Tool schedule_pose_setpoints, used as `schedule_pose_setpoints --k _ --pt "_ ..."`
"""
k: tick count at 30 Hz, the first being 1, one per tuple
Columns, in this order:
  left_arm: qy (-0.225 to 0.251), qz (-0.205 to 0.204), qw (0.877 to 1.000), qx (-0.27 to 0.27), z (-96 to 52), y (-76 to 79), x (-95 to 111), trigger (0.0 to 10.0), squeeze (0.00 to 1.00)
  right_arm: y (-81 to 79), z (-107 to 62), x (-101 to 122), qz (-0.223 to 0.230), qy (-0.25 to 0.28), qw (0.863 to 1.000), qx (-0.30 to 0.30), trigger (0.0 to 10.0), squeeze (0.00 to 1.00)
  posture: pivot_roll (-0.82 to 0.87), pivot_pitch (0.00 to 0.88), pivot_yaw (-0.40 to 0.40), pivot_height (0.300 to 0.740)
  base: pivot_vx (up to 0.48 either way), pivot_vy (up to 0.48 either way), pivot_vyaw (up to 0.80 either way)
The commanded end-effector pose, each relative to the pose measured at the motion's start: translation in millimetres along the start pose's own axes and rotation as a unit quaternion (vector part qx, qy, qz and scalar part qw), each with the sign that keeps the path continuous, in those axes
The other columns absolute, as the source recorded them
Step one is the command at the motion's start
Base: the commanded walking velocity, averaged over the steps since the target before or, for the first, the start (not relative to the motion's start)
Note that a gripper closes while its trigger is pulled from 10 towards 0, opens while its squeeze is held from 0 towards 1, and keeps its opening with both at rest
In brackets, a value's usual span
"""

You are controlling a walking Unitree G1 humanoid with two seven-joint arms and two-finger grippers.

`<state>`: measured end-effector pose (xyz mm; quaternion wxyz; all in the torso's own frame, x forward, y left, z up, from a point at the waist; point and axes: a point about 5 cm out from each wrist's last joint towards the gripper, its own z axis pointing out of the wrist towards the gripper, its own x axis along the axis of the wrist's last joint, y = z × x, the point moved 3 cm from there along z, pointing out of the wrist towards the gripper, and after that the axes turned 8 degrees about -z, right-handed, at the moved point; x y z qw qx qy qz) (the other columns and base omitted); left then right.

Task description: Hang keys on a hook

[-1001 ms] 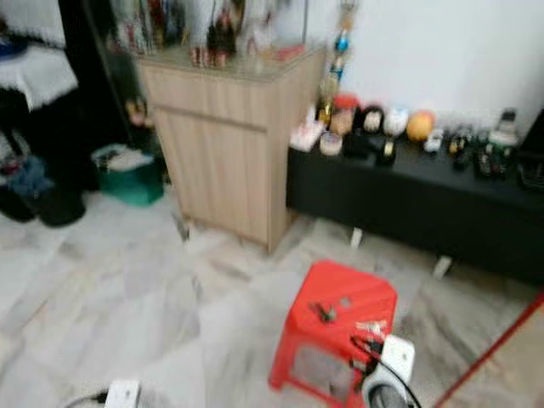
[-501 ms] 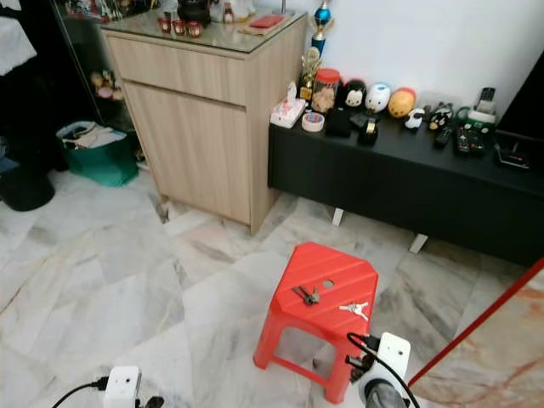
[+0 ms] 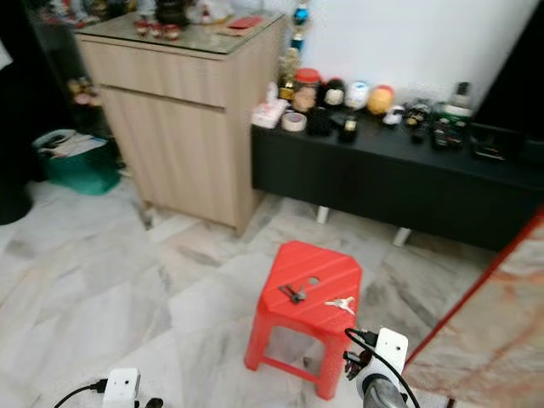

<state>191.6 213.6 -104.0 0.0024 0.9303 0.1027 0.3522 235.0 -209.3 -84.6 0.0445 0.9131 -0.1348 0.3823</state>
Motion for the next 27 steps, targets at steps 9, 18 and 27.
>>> schedule_pose_setpoints --k 9,18,27 --pt "-0.002 0.019 1.0 0.0 0.2 1.2 -0.4 10.0 0.0 2.1 0.1 0.5 -0.001 -0.001 1.0 -0.002 10.0 0.0 0.05 0.0 -0.083 0.74 0.0 -0.092 -0.78" --pt "-0.002 0.016 1.0 -0.001 0.1 3.0 -1.5 10.0 0.0 1.0 -0.1 1.9 -0.002 0.007 1.0 0.002 10.0 0.0 0.05 0.0 -0.081 0.74 0.0 -0.192 -0.49" --pt "-0.002 0.021 1.0 -0.005 0.1 5.7 -2.5 10.0 0.0 -1.3 -0.2 1.9 -0.007 0.009 1.0 0.006 10.0 0.0 0.05 0.0 -0.081 0.74 0.0 0.0 0.0"
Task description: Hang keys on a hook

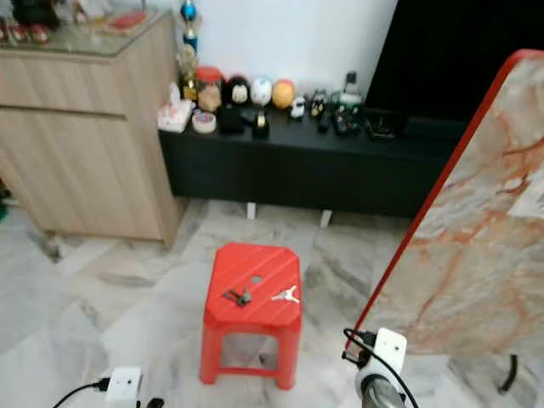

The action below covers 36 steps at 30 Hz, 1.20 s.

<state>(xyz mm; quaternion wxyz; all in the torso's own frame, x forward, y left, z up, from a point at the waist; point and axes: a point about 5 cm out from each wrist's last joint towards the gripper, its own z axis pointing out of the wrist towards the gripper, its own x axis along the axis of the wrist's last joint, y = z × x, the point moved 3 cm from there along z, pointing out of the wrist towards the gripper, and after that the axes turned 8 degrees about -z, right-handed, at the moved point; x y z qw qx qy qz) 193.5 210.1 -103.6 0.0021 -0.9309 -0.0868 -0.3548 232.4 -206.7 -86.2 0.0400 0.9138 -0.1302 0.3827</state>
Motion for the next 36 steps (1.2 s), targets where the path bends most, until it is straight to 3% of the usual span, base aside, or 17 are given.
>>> schedule_pose_setpoints --k 1,8,36 --pt "-0.004 0.006 1.0 -0.004 -0.6 2.6 -3.2 10.0 0.0 0.0 0.9 5.3 -0.005 0.01 1.0 0.0 10.0 0.0 0.05 0.0 -0.08 0.74 0.0 0.0 0.0" --pt "0.0 0.011 1.0 -0.009 0.0 5.4 -1.4 10.0 0.0 -3.5 1.1 6.7 -0.007 0.013 1.0 0.004 10.0 0.0 0.05 0.0 -0.077 0.74 0.0 -0.034 0.0" --pt "0.009 0.009 1.0 -0.013 1.0 7.8 3.0 10.0 0.0 -4.8 1.9 10.3 -0.013 0.016 1.0 0.006 10.0 0.0 0.05 0.0 -0.084 0.74 0.0 -0.294 0.0"
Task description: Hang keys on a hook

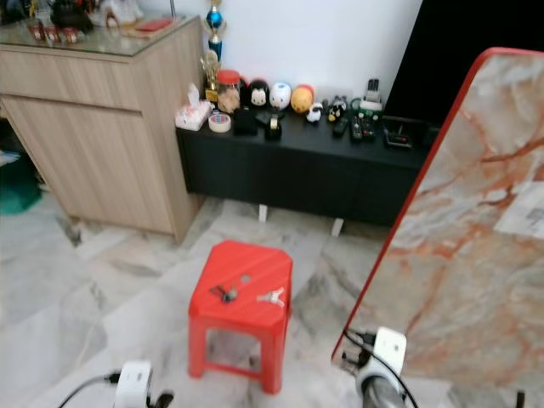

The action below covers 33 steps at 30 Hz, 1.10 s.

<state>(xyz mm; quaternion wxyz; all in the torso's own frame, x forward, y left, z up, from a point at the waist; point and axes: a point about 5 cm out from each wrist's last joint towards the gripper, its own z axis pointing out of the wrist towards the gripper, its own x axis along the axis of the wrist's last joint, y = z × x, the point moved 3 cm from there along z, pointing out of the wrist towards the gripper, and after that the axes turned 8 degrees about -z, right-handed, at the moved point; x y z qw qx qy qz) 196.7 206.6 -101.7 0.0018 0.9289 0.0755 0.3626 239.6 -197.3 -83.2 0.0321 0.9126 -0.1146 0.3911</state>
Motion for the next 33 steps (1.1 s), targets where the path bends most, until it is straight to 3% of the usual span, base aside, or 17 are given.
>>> schedule_pose_setpoints --k 1,14,22,28,33 --pt "0.001 0.0 1.0 -0.004 0.5 3.7 0.1 10.0 0.0 6.4 0.7 5.3 -0.003 0.009 1.0 -0.009 10.0 0.0 0.05 0.0 -0.084 0.74 0.0 -0.307 0.0" --pt "0.004 -0.005 1.0 0.003 0.5 1.7 1.3 10.0 0.0 2.8 2.4 14.3 0.0 0.024 1.0 -0.006 10.0 0.0 0.05 0.0 -0.086 0.74 0.0 -0.239 0.0" --pt "0.006 -0.009 1.0 0.004 0.5 0.6 2.2 10.0 0.0 -0.1 5.8 46.1 0.009 0.08 0.997 -0.01 10.0 0.0 0.05 0.0 -0.086 0.74 0.0 0.0 0.0" --pt "0.008 -0.012 1.0 0.006 0.4 -0.2 2.5 10.0 0.0 7.2 5.7 77.5 -0.004 0.138 0.99 -0.041 10.0 0.0 0.05 0.0 -0.086 0.74 0.0 0.0 0.0" --pt "0.008 -0.012 1.0 0.006 0.4 -0.2 2.5 10.0 0.0 7.2 5.7 77.5 -0.004 0.138 0.99 -0.041 10.0 0.0 0.05 0.0 -0.086 0.74 0.0 0.0 0.0"
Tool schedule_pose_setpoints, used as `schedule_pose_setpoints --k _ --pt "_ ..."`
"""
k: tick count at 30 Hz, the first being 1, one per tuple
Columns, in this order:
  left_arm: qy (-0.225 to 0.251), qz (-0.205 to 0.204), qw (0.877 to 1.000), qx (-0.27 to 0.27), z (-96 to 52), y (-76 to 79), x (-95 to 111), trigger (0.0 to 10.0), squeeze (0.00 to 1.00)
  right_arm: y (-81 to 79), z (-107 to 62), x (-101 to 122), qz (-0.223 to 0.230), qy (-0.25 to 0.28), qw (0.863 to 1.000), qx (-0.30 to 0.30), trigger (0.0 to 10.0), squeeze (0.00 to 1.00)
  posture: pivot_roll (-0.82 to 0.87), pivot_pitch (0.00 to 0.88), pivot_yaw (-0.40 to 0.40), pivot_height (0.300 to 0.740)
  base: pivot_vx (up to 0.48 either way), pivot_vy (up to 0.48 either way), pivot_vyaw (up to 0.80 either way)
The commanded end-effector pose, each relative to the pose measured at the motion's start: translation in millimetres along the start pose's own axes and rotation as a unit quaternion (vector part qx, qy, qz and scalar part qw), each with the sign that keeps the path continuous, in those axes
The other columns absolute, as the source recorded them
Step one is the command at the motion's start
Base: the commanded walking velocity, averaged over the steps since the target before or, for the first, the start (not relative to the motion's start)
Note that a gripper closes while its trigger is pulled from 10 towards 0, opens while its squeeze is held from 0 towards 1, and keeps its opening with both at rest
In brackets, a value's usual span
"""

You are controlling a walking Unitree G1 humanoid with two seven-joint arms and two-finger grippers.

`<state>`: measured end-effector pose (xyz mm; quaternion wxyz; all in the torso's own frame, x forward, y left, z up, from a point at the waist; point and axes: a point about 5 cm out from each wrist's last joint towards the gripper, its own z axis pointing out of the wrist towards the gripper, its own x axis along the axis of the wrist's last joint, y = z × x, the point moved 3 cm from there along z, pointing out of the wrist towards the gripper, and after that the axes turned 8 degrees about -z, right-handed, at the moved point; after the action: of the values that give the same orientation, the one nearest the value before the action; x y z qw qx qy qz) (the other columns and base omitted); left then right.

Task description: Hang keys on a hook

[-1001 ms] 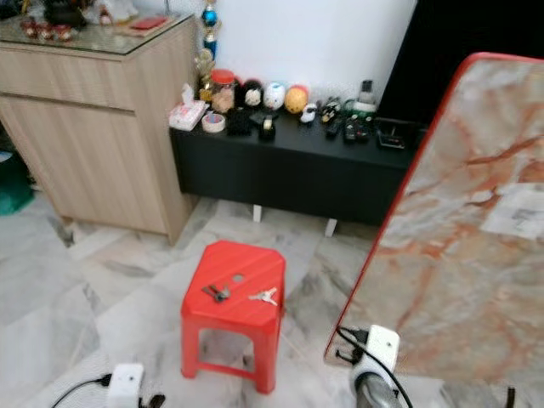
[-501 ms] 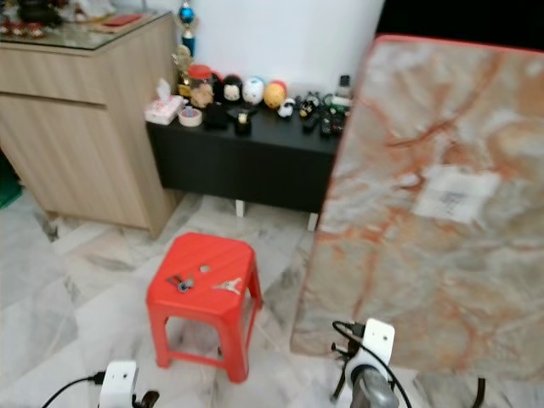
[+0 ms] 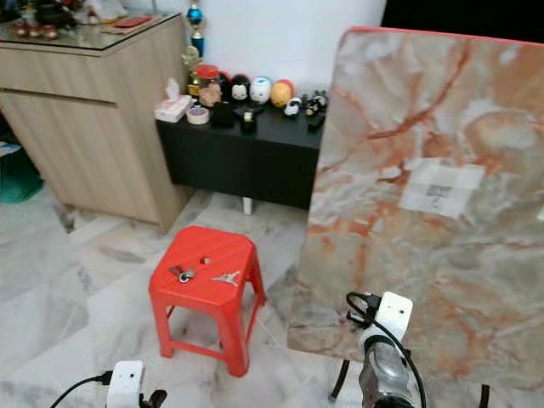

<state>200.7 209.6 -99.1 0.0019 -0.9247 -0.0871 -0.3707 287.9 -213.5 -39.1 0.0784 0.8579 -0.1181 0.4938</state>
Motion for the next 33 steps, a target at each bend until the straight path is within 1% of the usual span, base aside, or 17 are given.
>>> schedule_pose_setpoints --k 1,3,4,5,6,8,9,11,12,13,15,16,17,19,27,28,33 --pt "-0.002 -0.002 1.0 -0.001 -0.5 1.9 -2.6 10.0 0.0 4.3 2.5 10.1 0.001 0.018 1.0 -0.008 10.0 0.0 0.05 0.0 -0.086 0.74 0.0 0.0 0.0" --pt "-0.001 -0.003 1.0 -0.001 -0.5 1.8 -2.5 10.0 0.0 6.8 3.7 15.3 0.005 0.027 0.999 -0.018 10.0 0.0 0.05 0.0 -0.083 0.74 0.0 0.0 0.0" --pt "-0.001 -0.005 1.0 0.0 -0.5 1.4 -2.3 10.0 0.0 14.8 8.1 49.6 -0.029 0.09 0.994 -0.055 10.0 0.0 0.05 0.0 -0.079 0.74 0.0 0.0 0.0" --pt "0.0 -0.006 1.0 0.0 -0.5 1.2 -2.1 10.0 0.0 19.3 8.8 79.0 -0.063 0.143 0.984 -0.085 10.0 0.0 0.05 0.0 -0.079 0.74 0.0 0.0 0.0" --pt "0.0 -0.006 1.0 0.0 -0.5 1.0 -1.9 10.0 0.0 21.1 7.7 98.8 -0.085 0.18 0.974 -0.105 10.0 0.0 0.05 0.0 -0.078 0.74 0.0 0.0 0.0" --pt "0.001 -0.007 1.0 0.0 -0.4 1.0 -1.3 10.0 0.0 19.9 3.1 127.0 -0.113 0.237 0.956 -0.133 10.0 0.0 0.05 0.0 -0.078 0.74 0.0 0.0 0.0" --pt "0.002 -0.008 1.0 0.0 -0.4 0.9 -1.1 10.0 0.0 18.7 0.0 140.1 -0.126 0.263 0.945 -0.146 10.0 0.0 0.05 0.0 -0.078 0.74 0.0 0.0 0.0" --pt "0.002 -0.008 1.0 0.0 -0.4 1.0 -1.1 10.0 0.0 17.5 -2.7 149.5 -0.124 0.282 0.939 -0.155 10.0 0.0 0.05 0.0 -0.078 0.74 0.0 0.0 0.0" --pt "0.001 -0.008 1.0 0.0 -0.3 1.0 -1.2 10.0 0.0 16.1 -5.2 156.8 -0.128 0.298 0.932 -0.161 10.0 0.0 0.05 0.0 -0.078 0.74 0.0 0.0 0.0" --pt "0.001 -0.008 1.0 0.0 -0.3 1.0 -1.2 10.0 0.0 16.1 -5.2 156.8 -0.128 0.298 0.932 -0.161 10.0 0.0 0.05 0.0 -0.078 0.74 0.0 0.0 0.0" --pt "0.001 -0.008 1.0 0.0 -0.3 1.1 -1.2 10.0 0.0 13.5 -8.9 165.1 -0.14 0.319 0.922 -0.17 10.0 0.0 0.05 0.0 -0.078 0.74 0.0 0.0 0.0" --pt "0.001 -0.008 1.0 0.0 -0.3 1.1 -1.2 10.0 0.0 13.5 -8.9 165.1 -0.14 0.319 0.922 -0.17 10.0 0.0 0.05 0.0 -0.078 0.74 0.0 0.0 0.0" --pt "0.001 -0.008 1.0 0.0 -0.4 1.3 -1.5 10.0 0.0 12.2 -12.6 170.7 -0.15 0.335 0.913 -0.179 10.0 0.0 0.05 0.0 -0.078 0.74 0.0 0.0 0.0" --pt "0.001 -0.008 1.0 -0.001 -0.4 1.5 -1.8 10.0 0.0 12.3 -15.6 172.2 -0.156 0.342 0.907 -0.192 10.0 0.0 0.05 0.0 -0.078 0.74 0.0 0.0 0.0" --pt "-0.001 -0.008 1.0 -0.001 -0.6 1.9 -2.7 10.0 0.0 17.2 -21.5 168.8 -0.161 0.343 0.898 -0.222 10.0 0.0 0.05 0.0 -0.079 0.74 0.0 0.0 0.0" --pt "-0.001 -0.008 1.0 -0.001 -0.6 2.1 -3.0 10.0 0.0 18.9 -23.0 168.6 -0.166 0.345 0.894 -0.231 10.0 0.0 0.05 0.0 -0.079 0.74 0.0 0.0 0.0" --pt "-0.002 -0.008 1.0 -0.002 -0.6 2.5 -3.2 10.0 0.0 21.5 -25.4 167.1 -0.166 0.347 0.892 -0.239 10.0 0.0 0.05 0.0 -0.081 0.74 0.0 0.0 0.0"
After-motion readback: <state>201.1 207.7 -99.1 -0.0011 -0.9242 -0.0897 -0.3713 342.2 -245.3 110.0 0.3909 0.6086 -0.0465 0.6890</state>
